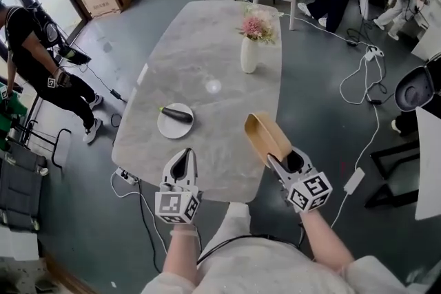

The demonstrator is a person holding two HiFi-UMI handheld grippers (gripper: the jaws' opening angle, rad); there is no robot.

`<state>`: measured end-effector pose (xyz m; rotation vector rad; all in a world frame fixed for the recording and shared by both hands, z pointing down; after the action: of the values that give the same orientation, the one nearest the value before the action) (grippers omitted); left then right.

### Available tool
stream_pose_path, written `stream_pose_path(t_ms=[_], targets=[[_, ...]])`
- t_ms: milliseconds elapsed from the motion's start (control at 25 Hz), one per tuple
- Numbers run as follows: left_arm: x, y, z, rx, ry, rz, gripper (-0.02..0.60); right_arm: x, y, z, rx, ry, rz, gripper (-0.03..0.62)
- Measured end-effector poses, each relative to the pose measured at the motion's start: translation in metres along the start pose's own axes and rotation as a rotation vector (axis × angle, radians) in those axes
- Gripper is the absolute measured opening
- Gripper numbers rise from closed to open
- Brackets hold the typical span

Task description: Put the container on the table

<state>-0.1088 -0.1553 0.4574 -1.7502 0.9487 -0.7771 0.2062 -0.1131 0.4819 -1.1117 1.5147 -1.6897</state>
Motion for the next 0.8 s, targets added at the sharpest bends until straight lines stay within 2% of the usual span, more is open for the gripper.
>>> stream_pose_path(t_ms=[400,800], targets=[[0.056,0.003,-0.025,-0.007,0.000,-0.038,0.003,0.056,-0.003,0.024,0.054,0.030,-0.052,0.222],[0.093,-0.001,-0.052,-0.024,0.006,-0.060,0.003,0.118,-0.010,0.037,0.230,0.049,-0.089,0.224]])
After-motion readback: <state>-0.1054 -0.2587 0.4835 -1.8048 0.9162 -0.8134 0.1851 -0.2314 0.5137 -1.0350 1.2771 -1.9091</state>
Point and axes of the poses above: the fingertips, and each gripper's own axes: x forward along the fingers, z to its right, y out of its top, the point moved 8 cm from there along -x, backward along the fingers, and after that the axes turned 14 degrees about -x, right-handed, at the moved point
